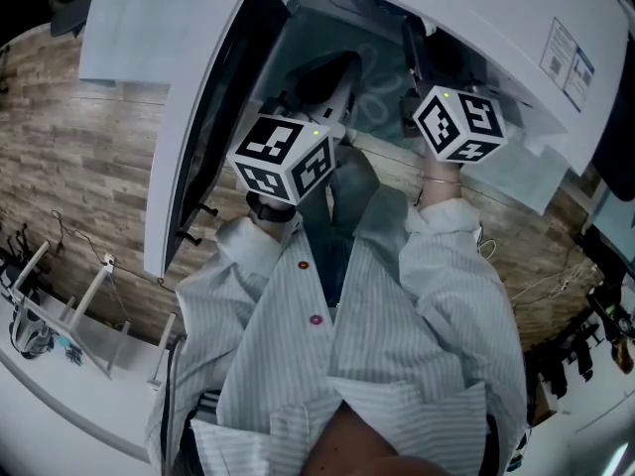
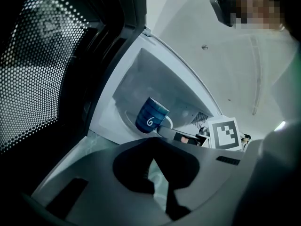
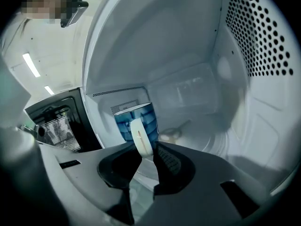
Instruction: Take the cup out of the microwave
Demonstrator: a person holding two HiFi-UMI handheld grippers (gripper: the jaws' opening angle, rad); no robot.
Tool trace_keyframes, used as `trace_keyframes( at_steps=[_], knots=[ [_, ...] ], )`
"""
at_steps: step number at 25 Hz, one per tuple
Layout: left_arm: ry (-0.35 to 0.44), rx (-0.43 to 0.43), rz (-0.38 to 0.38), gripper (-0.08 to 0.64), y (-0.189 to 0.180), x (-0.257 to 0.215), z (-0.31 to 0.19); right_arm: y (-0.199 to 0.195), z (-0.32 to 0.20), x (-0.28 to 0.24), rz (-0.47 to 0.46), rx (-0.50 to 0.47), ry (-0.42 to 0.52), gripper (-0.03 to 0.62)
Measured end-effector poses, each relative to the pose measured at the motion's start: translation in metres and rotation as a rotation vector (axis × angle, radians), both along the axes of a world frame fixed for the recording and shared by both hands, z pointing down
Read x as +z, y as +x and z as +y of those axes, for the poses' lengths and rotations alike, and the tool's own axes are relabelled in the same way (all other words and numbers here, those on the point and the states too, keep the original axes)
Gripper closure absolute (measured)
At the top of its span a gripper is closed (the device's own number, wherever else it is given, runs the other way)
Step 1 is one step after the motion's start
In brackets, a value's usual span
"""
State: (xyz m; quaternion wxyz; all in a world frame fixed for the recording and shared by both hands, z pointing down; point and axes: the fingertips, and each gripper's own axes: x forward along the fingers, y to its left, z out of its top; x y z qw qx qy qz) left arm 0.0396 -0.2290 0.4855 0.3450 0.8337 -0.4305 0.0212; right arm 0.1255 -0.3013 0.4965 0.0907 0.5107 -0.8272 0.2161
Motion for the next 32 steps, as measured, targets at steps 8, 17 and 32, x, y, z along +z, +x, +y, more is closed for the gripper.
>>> trace_keyframes(
  at_steps=[8,17,32],
  knots=[
    [-0.001,0.007,-0.001,0.552,-0.001,0.0,0.001,0.009,-0.001,-0.001,0.0,0.057,0.012,0.509],
    [0.001,0.006,-0.007,0.552,-0.002,0.0,-0.001,0.014,0.002,-0.004,-0.022,0.099,0.03,0.511],
    [0.013,0.0,-0.011,0.552,0.004,-0.006,0.004,0.039,0.009,-0.022,-0.128,0.203,0.076,0.528]
  ],
)
